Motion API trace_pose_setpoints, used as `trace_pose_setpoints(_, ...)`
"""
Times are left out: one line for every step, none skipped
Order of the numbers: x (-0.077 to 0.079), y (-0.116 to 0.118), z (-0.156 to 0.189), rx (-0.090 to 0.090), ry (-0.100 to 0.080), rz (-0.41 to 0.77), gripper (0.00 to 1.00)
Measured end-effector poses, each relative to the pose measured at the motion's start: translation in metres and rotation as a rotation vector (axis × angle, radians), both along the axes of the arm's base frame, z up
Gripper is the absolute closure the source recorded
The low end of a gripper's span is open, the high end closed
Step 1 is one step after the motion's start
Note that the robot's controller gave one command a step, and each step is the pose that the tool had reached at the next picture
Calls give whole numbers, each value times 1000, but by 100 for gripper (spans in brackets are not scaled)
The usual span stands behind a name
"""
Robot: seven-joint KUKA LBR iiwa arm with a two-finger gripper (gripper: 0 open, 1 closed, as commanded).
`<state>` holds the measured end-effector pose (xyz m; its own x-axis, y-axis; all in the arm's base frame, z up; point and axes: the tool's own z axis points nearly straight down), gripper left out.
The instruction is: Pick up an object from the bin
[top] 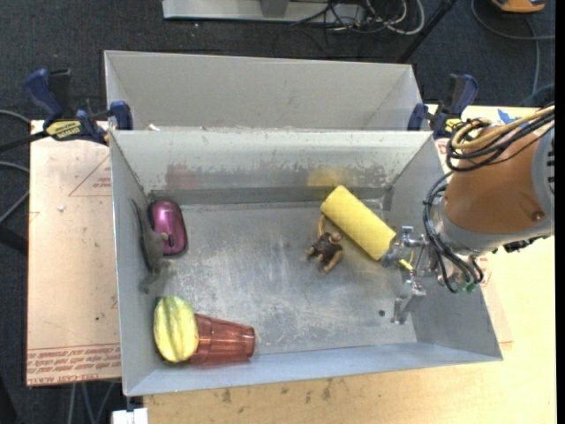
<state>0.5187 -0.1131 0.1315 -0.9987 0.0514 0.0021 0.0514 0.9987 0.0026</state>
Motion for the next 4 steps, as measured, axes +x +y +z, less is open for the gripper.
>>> trace_pose_setpoints(1,-1,0,-2,-3,-1,0)
trace_pose_setpoints(43,7,-29,-2,-4,-33,0)
trace_pose_setpoints(61,27,-52,-1,-3,-173,0)
trace_pose_setpoints(93,39,-56,-3,-2,-203,0)
